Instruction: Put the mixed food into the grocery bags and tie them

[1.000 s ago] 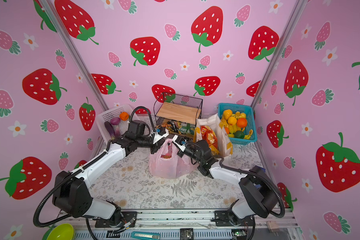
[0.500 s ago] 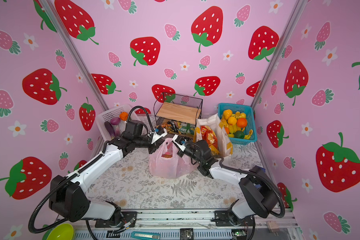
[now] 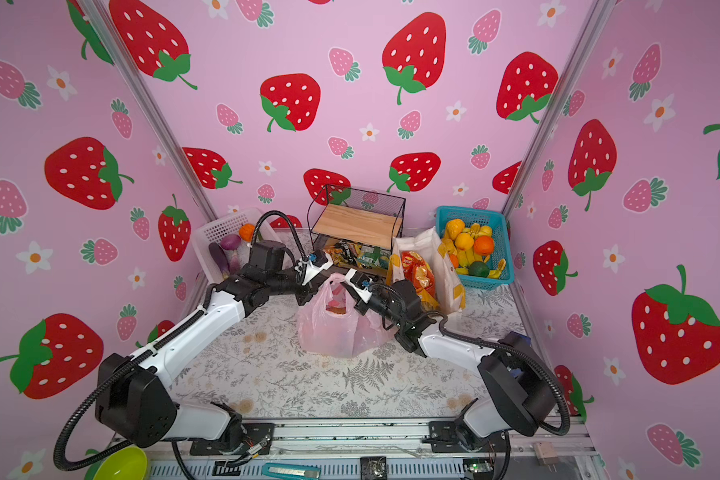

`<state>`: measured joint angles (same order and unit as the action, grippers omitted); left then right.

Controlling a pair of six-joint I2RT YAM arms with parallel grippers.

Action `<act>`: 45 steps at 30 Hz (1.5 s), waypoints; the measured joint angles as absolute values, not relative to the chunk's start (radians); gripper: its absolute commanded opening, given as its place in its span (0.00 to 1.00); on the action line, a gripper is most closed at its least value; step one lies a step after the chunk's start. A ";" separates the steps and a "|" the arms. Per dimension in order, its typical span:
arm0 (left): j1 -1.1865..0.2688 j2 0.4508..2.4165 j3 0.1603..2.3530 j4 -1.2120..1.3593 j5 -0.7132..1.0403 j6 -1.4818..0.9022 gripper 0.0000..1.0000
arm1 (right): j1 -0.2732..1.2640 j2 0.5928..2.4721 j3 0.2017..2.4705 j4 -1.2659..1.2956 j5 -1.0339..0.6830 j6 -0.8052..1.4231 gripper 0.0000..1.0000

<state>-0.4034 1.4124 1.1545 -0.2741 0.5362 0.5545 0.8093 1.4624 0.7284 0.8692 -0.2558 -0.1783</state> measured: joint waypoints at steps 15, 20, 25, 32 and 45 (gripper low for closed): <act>-0.427 1.406 1.149 -0.257 0.472 0.545 0.00 | 0.809 1.041 0.531 0.616 -0.116 -0.091 0.73; -0.427 1.398 1.144 -0.249 0.482 0.533 0.00 | 0.809 0.928 0.499 0.535 -0.124 -0.042 0.49; -0.427 1.398 1.144 -0.244 0.490 0.526 0.00 | 0.809 0.991 0.535 0.527 -0.194 0.030 0.37; -0.427 1.398 1.144 -0.244 0.495 0.525 0.00 | 0.809 1.135 0.593 0.559 -0.214 0.143 0.34; -0.428 1.399 1.144 -0.246 0.508 0.526 0.00 | 0.809 1.255 0.639 0.656 -0.171 0.263 0.35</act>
